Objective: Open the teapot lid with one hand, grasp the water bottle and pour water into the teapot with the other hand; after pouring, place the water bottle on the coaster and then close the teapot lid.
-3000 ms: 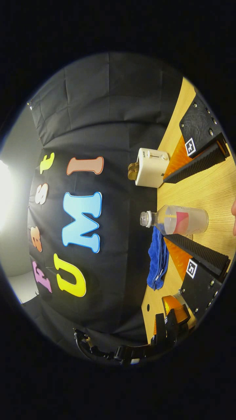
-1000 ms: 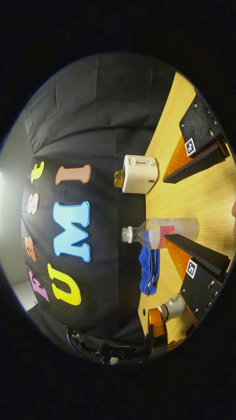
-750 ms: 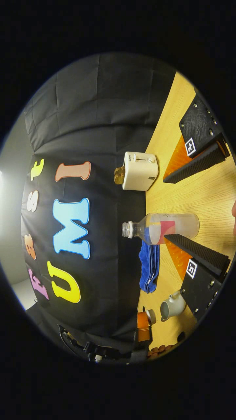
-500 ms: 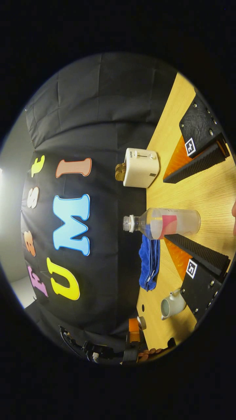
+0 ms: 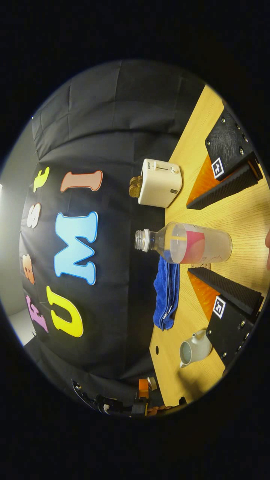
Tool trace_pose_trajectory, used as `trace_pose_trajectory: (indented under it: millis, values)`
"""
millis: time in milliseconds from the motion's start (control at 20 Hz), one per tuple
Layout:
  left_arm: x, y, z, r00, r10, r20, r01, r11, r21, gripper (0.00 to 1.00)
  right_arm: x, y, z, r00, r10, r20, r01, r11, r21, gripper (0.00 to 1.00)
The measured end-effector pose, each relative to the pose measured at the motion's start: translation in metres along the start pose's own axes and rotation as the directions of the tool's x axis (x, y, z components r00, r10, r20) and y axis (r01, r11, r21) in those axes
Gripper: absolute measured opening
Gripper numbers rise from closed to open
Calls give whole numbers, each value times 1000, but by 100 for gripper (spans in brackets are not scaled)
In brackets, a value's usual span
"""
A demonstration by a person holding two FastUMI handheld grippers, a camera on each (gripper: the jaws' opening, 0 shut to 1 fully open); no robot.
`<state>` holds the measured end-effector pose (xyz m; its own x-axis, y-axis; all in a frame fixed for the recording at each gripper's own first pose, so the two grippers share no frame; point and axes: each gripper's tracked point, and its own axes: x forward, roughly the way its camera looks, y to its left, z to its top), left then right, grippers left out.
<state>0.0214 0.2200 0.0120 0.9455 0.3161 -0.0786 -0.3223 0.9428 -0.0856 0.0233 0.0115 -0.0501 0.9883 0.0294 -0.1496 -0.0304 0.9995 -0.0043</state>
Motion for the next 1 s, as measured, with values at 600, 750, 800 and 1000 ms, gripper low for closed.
trace_pose_trajectory:
  millis: [600, 750, 800, 1000]
  values:
    - [10, 31, -28, 996, 54, -74, -56, 998, -25, 6, 32, 6, -24, 997, 15, -74, -14, 1000, 5, 98]
    - [11, 30, -30, 995, 51, -83, -54, 998, -26, 7, 34, 8, -25, 996, 35, -82, -33, 999, 21, 91]
    - [11, 30, -31, 995, 49, -87, -52, 998, -27, 6, 36, 6, -27, 996, 34, -87, -31, 999, 28, 81]
    - [11, 28, -32, 995, 46, -93, -48, 998, -27, 6, 36, 4, -25, 995, 23, -97, -21, 1000, 23, 79]
